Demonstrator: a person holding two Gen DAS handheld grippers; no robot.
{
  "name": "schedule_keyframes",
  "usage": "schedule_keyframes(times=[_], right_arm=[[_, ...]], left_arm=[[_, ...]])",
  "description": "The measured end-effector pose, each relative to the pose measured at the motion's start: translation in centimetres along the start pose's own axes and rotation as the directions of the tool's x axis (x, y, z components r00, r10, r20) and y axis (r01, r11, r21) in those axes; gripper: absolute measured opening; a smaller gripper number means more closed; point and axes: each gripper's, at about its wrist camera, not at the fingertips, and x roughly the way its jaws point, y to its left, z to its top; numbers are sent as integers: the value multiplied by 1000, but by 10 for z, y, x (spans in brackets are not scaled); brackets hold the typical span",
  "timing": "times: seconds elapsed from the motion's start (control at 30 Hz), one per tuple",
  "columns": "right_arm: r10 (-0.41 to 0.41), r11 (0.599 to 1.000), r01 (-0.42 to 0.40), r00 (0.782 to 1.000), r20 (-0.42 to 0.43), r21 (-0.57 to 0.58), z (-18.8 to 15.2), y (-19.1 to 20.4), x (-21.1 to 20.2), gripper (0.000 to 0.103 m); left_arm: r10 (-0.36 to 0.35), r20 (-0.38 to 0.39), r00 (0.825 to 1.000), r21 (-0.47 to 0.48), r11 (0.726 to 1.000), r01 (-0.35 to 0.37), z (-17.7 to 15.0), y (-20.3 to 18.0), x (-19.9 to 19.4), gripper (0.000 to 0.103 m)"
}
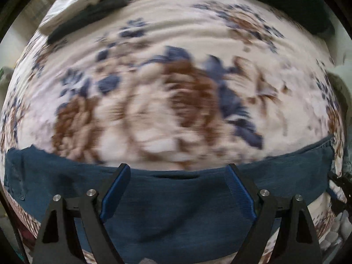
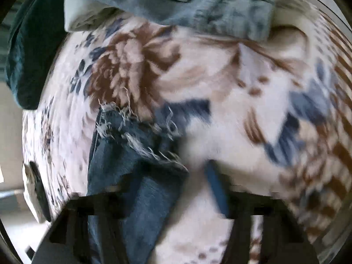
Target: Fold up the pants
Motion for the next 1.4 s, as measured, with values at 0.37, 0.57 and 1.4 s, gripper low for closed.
schedule_keyframes(times=[0.37, 0.57, 1.4], right_arm=[[67, 976, -24, 979, 194, -215, 2, 51, -63, 0], [59, 961, -63, 998, -24, -270, 34, 45, -32, 1], [-155, 694, 232, 973, 174, -682, -26, 105, -16, 6]], left_arm=[[15, -17, 1000, 71, 997, -14, 9, -58, 11, 87], [35, -14, 999, 65, 997, -34, 12, -63, 15, 87], [19, -25, 999, 24, 1000, -19, 7, -67, 19, 87]])
